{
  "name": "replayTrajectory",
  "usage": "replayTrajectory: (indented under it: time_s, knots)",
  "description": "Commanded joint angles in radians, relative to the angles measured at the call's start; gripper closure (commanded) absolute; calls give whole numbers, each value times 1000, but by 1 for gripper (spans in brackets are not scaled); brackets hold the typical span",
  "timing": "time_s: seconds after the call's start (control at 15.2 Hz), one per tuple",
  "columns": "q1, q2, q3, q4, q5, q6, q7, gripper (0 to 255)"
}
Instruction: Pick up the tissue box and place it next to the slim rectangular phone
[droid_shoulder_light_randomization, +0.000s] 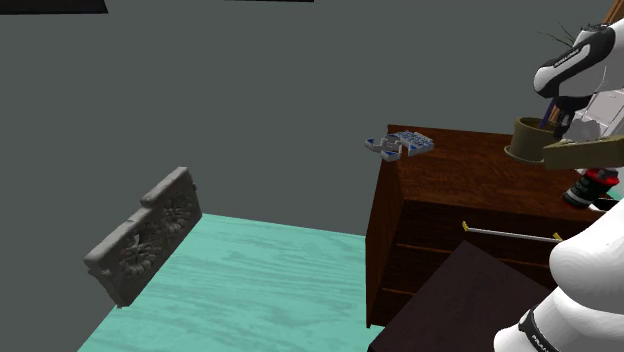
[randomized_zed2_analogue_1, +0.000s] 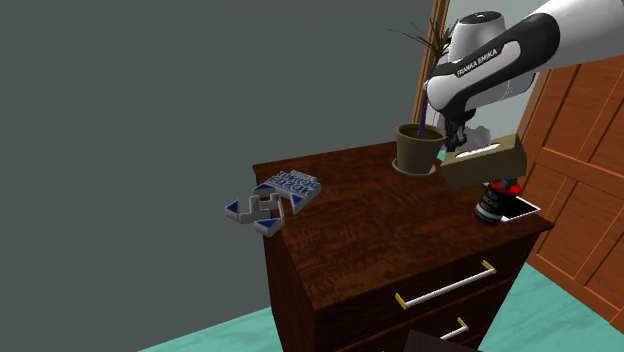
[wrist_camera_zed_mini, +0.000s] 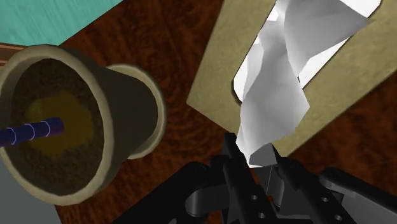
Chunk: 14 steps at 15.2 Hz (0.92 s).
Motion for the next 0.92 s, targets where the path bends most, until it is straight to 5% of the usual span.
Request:
replayTrajectory:
  time_s: [0.0,0.86]
  knots:
    - [-3,14,1,-13,5,24,2,255]
    - [-24,103,14,-87,41,176,6,255]
